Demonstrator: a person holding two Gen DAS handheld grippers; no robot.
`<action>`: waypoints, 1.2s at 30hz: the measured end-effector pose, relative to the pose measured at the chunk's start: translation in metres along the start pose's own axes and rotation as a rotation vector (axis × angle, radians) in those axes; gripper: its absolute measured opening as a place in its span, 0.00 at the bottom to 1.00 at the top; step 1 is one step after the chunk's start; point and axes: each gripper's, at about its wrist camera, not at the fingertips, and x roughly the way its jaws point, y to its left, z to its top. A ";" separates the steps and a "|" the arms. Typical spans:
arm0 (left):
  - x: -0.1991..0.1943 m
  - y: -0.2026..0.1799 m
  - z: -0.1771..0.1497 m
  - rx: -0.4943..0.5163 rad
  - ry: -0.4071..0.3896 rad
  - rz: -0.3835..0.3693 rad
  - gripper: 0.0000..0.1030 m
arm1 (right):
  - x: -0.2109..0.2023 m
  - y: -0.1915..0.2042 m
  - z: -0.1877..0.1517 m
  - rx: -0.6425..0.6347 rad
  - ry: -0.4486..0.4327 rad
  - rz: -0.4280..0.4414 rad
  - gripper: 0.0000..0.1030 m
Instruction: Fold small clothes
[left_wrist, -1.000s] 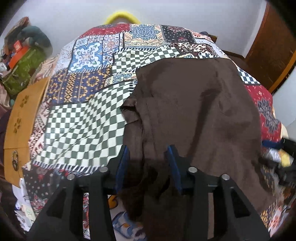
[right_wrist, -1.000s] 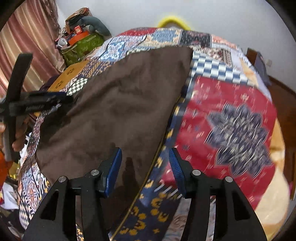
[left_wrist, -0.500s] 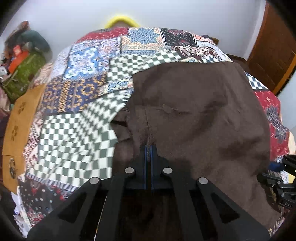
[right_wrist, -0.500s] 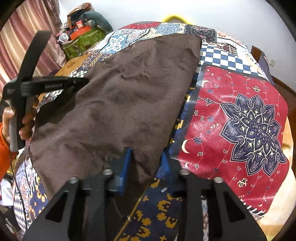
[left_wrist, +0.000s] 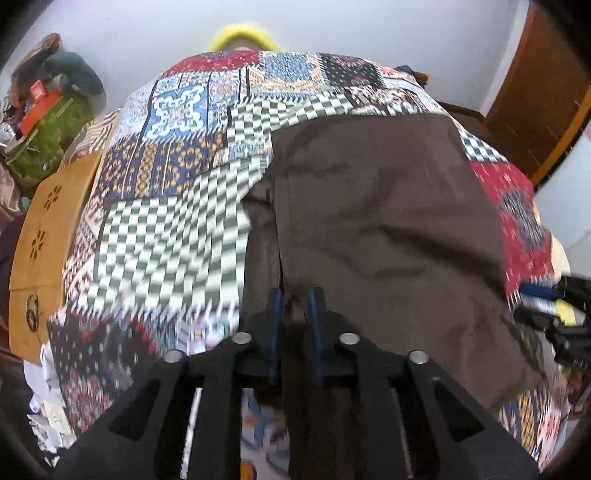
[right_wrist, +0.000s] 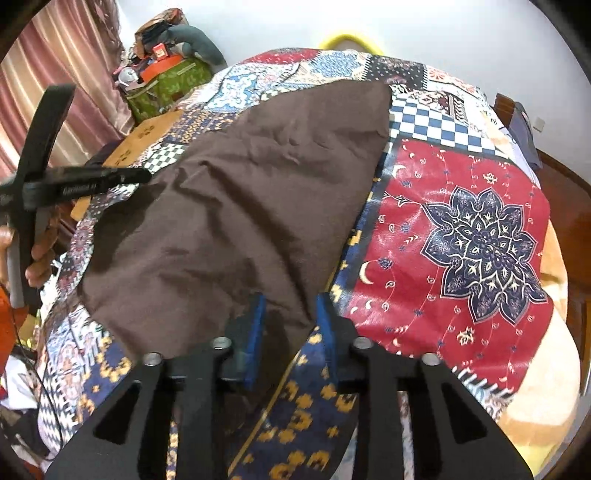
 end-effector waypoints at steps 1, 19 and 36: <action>-0.003 0.001 -0.011 0.000 0.007 -0.004 0.28 | -0.001 0.003 -0.002 -0.012 0.000 -0.003 0.39; -0.058 0.045 -0.076 -0.101 -0.040 0.081 0.50 | -0.024 0.014 -0.025 -0.022 0.004 -0.046 0.40; -0.052 -0.016 -0.126 0.029 0.028 0.044 0.76 | -0.014 0.049 -0.042 -0.104 0.012 -0.007 0.48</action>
